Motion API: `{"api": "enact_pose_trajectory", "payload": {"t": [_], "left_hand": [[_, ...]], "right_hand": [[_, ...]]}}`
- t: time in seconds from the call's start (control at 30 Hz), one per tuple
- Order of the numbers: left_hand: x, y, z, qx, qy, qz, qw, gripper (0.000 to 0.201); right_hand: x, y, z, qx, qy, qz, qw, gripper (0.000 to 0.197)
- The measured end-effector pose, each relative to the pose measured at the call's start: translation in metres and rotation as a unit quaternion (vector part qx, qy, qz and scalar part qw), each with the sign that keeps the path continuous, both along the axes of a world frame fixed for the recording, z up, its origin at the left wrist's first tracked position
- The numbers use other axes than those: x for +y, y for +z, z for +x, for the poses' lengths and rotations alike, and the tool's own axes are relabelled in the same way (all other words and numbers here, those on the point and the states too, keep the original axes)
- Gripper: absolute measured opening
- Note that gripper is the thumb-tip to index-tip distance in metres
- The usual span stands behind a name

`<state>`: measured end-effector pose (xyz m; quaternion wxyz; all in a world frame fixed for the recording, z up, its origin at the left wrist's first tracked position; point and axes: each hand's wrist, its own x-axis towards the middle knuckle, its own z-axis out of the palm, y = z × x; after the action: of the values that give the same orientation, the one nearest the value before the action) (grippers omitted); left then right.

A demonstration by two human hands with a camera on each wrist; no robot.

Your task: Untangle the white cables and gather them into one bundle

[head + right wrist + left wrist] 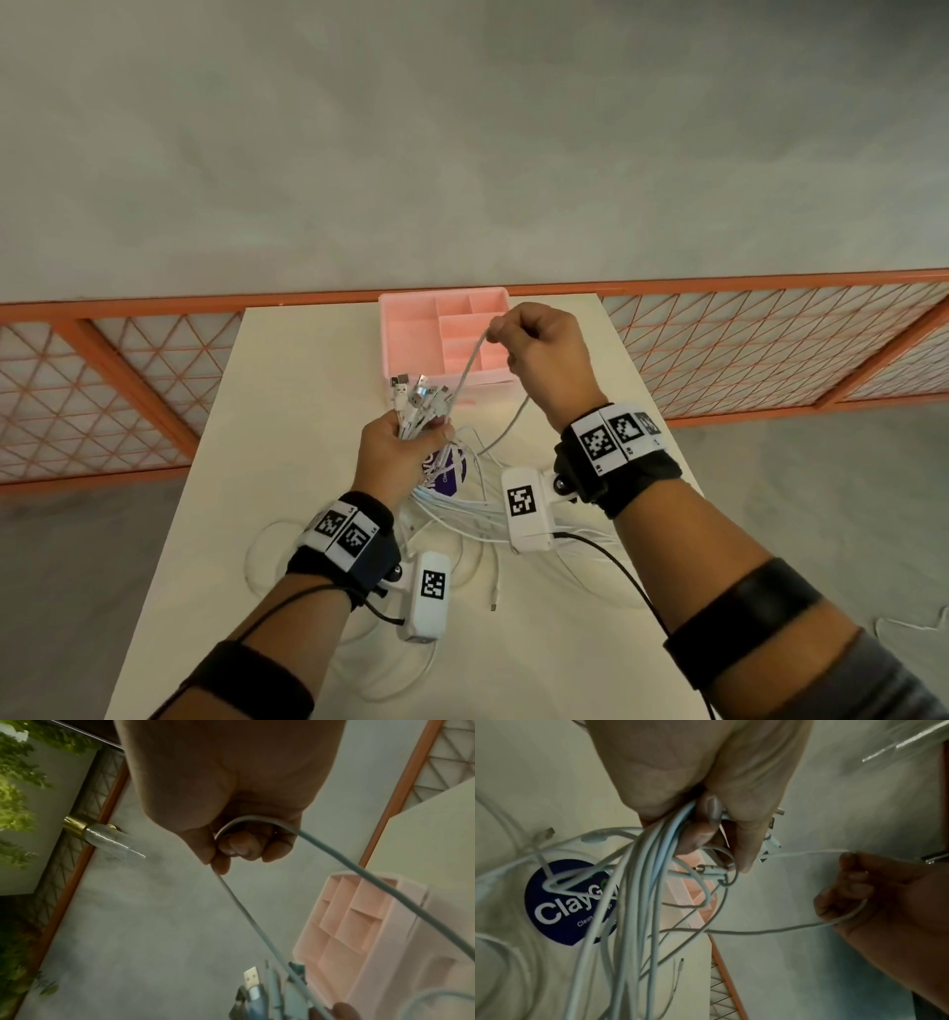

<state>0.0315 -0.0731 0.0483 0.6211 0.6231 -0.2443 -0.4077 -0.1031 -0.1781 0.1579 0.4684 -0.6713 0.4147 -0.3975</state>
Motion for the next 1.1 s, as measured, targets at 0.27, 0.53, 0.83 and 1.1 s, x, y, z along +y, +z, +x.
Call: {"api": "enact_pose_trajectory", "payload": {"t": [0.27, 0.53, 0.83, 1.1], "left_hand": [[-0.001, -0.010, -0.006, -0.014, -0.001, 0.028, 0.999, 0.013], [-0.005, -0.013, 0.003, -0.022, 0.017, 0.049, 0.998, 0.009], [-0.006, -0.025, -0.003, -0.080, 0.018, 0.088, 0.993, 0.004], [0.011, -0.046, 0.003, -0.095, 0.040, 0.142, 0.984, 0.011]], "right_hand": [[-0.002, 0.003, -0.010, -0.030, 0.077, 0.055, 0.995, 0.024], [0.000, -0.031, -0.021, 0.237, 0.140, 0.085, 0.958, 0.026], [0.015, -0.009, -0.012, 0.026, 0.218, 0.085, 0.972, 0.034], [-0.021, 0.047, -0.035, -0.296, -0.015, 0.094, 0.950, 0.023]]}}
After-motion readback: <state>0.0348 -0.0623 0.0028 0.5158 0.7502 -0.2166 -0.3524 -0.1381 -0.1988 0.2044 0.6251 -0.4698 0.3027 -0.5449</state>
